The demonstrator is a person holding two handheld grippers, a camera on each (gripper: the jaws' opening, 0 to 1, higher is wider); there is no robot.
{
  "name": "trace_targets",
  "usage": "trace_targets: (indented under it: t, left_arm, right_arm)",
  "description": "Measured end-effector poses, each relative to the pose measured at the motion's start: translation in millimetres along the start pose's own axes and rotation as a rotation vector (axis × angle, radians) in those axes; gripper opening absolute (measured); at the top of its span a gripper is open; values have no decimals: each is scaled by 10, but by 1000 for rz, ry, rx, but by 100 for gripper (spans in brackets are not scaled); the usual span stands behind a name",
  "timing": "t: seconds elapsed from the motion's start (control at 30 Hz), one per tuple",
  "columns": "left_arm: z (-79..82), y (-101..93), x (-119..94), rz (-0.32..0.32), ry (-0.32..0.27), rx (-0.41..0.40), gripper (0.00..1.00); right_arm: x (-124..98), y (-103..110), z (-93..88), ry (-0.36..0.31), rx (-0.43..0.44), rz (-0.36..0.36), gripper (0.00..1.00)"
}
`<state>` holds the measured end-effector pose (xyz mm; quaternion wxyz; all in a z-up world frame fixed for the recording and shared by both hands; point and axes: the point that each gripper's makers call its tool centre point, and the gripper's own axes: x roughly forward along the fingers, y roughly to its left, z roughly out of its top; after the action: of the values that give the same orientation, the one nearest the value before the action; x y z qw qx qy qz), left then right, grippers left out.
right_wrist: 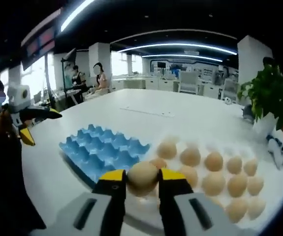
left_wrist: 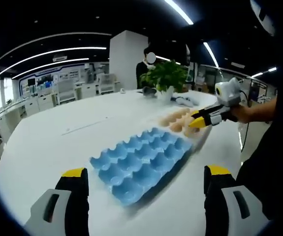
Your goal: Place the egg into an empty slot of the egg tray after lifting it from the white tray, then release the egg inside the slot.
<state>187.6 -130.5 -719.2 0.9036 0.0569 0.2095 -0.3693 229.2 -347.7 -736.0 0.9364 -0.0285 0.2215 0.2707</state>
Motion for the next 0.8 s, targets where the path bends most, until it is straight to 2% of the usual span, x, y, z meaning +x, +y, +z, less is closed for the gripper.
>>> trace_targets:
  t: [0.17, 0.2, 0.27, 0.43, 0.63, 0.8]
  left_arm:
    - [-42, 17, -19, 3, 8, 5, 99]
    - [-45, 14, -22, 2, 9, 4, 99]
    - [-48, 13, -27, 2, 9, 5, 99]
    - [-77, 8, -44, -3, 15, 14, 99]
    - [-89, 32, -75, -4, 8, 10, 98]
    - [-135, 35, -71, -15, 19, 20, 98]
  right_arm:
    - [98, 303, 192, -43, -1, 69, 25]
    - [140, 416, 215, -41, 1, 112, 25]
    - [214, 542, 262, -49, -5, 137, 25]
    - [371, 868, 323, -44, -8, 225, 25]
    - [580, 1280, 355, -33, -61, 340, 25]
    - [742, 1488, 404, -41, -88, 386, 25]
